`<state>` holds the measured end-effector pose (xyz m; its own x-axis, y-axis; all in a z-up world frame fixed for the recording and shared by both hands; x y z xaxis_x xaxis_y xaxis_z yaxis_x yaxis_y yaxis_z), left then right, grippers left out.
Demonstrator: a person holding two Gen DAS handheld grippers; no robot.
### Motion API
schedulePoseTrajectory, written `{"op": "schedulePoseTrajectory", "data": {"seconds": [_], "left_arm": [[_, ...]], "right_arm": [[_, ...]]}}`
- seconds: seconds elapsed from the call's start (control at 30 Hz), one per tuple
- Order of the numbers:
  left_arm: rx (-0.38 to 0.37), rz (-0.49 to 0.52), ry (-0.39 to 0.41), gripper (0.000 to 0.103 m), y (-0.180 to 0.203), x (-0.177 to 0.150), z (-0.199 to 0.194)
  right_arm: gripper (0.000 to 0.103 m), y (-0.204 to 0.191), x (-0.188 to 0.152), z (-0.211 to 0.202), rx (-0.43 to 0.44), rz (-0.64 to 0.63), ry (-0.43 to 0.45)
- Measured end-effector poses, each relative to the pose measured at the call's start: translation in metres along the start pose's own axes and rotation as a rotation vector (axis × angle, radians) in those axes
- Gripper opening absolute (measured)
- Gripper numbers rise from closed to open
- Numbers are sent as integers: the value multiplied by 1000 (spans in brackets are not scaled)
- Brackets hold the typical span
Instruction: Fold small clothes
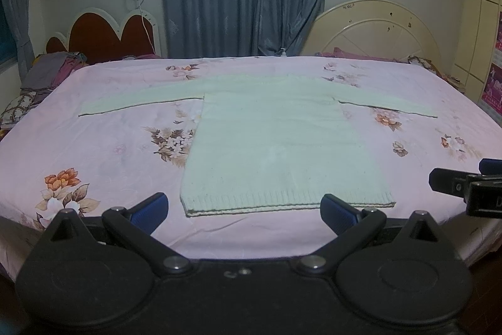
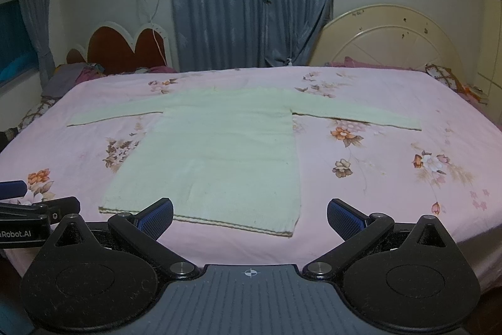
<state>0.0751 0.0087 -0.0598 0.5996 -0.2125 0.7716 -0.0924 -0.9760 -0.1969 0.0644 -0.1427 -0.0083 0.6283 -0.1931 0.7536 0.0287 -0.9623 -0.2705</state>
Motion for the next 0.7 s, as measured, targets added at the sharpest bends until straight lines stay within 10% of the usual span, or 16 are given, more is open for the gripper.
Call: {"op": "schedulePoseTrajectory", "data": {"seconds": [0.7], "left_arm": [[-30,37,20,103,-14,43,54]], "right_arm": [[103,15,36,46,-60,32,17]]}}
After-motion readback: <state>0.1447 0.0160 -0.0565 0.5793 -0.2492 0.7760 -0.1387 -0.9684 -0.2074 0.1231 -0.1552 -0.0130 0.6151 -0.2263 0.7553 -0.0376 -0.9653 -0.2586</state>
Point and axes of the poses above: each gripper's, at about its wrist camera, not at the fingertips, and z roughly the way its jaws point, y to its right, x to its top, the point moved 10 cm from there along z, roughly the way its jaws point, and after that the axes turned 12 degrees about z, right-handed, at the moved point
